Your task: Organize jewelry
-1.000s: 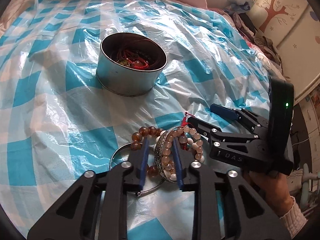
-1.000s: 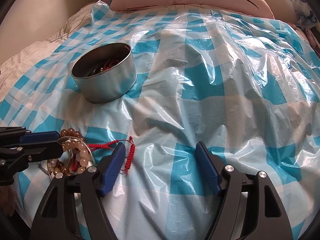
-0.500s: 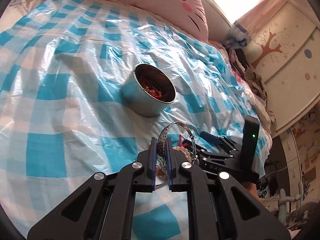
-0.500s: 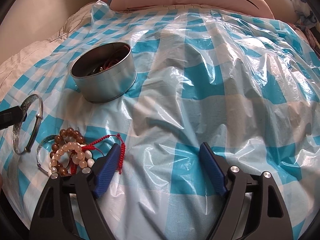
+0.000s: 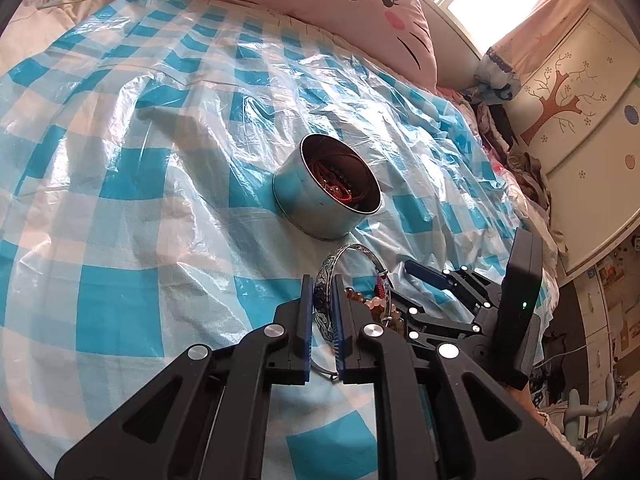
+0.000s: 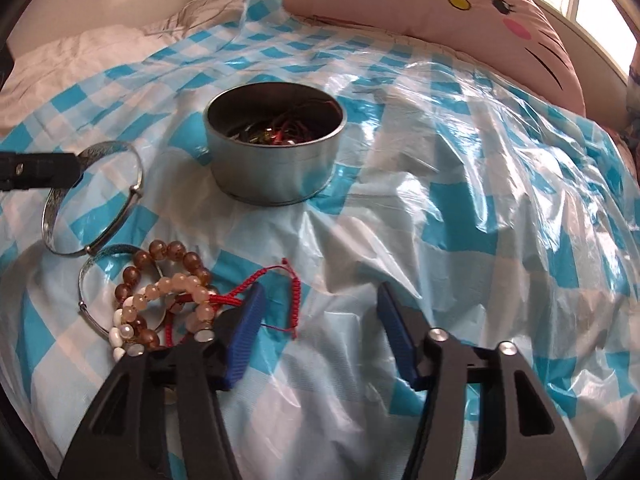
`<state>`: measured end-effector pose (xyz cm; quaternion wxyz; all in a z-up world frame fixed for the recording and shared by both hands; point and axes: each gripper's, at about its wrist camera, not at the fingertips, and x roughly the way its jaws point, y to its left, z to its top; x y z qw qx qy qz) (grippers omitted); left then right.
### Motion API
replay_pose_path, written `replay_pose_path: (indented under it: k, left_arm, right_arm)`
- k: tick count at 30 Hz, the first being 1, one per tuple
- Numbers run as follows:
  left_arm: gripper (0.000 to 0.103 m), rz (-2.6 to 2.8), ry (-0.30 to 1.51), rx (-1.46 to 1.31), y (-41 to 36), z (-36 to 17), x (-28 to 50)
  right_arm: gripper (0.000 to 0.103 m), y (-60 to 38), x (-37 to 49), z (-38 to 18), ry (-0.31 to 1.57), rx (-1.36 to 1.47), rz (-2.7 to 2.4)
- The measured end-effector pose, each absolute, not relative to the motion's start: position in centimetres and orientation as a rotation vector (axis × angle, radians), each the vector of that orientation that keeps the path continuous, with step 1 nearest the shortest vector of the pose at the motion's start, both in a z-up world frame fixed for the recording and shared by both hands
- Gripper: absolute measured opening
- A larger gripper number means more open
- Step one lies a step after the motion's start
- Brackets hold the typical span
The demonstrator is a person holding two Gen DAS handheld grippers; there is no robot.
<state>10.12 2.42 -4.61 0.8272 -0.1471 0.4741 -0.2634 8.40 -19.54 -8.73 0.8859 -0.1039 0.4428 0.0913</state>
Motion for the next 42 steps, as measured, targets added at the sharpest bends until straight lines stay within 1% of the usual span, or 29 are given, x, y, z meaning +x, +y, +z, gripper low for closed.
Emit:
replay_pose_path:
  k: [2, 3, 4, 5, 8, 10, 16, 19, 21, 22, 23, 24, 25, 31, 33, 34, 35, 36, 37, 38, 42]
  left_arm:
    - [0.008, -0.559, 1.008, -0.315, 2.4, -4.6, 10.1]
    - [0.008, -0.558, 1.007, -0.314, 2.4, -4.6, 10.1]
    - [0.008, -0.556, 1.006, -0.313, 2.4, -4.6, 10.1]
    - [0.008, -0.555, 1.005, -0.314, 2.4, -4.5, 10.1]
    - [0.008, -0.553, 0.999, -0.320, 2.7, -4.4, 10.1]
    - [0.008, -0.555, 0.995, -0.327, 2.8, -4.4, 10.1]
    - [0.008, -0.567, 0.982, -0.324, 2.8, -4.0, 9.8]
    - [0.008, -0.571, 0.978, -0.322, 2.8, -3.9, 9.6]
    - [0.008, -0.570, 0.980, -0.321, 2.8, -3.9, 9.7]
    - [0.008, -0.569, 0.980, -0.320, 2.8, -3.8, 9.6]
    - [0.008, -0.570, 0.981, -0.322, 2.8, -3.8, 9.7]
    - [0.008, -0.570, 0.980, -0.321, 2.8, -3.8, 9.7]
    - [0.008, -0.571, 0.980, -0.320, 2.8, -3.8, 9.7]
    - [0.008, -0.575, 0.982, -0.304, 2.4, -3.9, 9.6]
    - [0.008, -0.576, 0.983, -0.303, 2.3, -3.9, 9.7]
    - [0.008, -0.576, 0.983, -0.304, 2.3, -3.9, 9.7]
    - [0.008, -0.576, 0.982, -0.305, 2.3, -3.9, 9.7]
    - [0.008, -0.577, 0.981, -0.305, 2.3, -3.8, 9.7]
    - [0.008, -0.577, 0.980, -0.305, 2.3, -3.8, 9.7]
    - [0.008, -0.578, 0.978, -0.307, 2.3, -3.8, 9.7]
    - [0.008, -0.583, 0.970, -0.311, 2.3, -3.6, 9.6]
  right_arm:
    - [0.021, -18.2, 8.1, -8.8, 0.916, -0.287, 0.225]
    - [0.018, -17.7, 7.9, -8.9, 0.918, -0.305, 0.242]
    - [0.012, -17.6, 7.8, -8.9, 0.924, -0.301, 0.252]
    - [0.008, -17.9, 7.9, -8.8, 0.938, -0.262, 0.272]
    - [0.005, -20.1, 7.8, -8.2, 0.968, -0.039, 0.321]
    - [0.004, -22.0, 7.1, -7.6, 0.955, 0.113, 0.334]
    - [0.004, -26.6, 4.2, -5.1, 0.834, 0.510, 0.423]
    - [0.004, -27.1, 3.3, -4.0, 0.775, 0.578, 0.442]
    - [0.005, -26.5, 3.7, -3.7, 0.796, 0.497, 0.391]
    - [0.017, -26.0, 4.3, -4.0, 0.830, 0.456, 0.372]
    - [0.049, -25.8, 4.9, -4.4, 0.861, 0.431, 0.360]
    - [0.060, -25.6, 5.4, -4.8, 0.880, 0.416, 0.352]
    - [0.063, -25.5, 5.9, -5.3, 0.888, 0.406, 0.349]
    - [0.063, -23.9, 9.7, -7.9, 0.997, 0.331, 0.295]
    - [0.049, -22.1, 10.2, -8.8, 1.032, 0.208, 0.267]
    - [0.038, -21.0, 9.9, -8.8, 1.027, 0.123, 0.250]
    - [0.024, -20.3, 9.5, -8.7, 1.019, 0.067, 0.252]
    - [0.017, -19.8, 9.0, -8.4, 1.011, 0.037, 0.254]
    - [0.007, -19.7, 8.5, -8.1, 1.000, 0.032, 0.257]
    - [0.005, -20.0, 8.1, -7.9, 0.992, 0.065, 0.272]
    - [0.005, -23.6, 6.2, -6.7, 0.911, 0.374, 0.349]
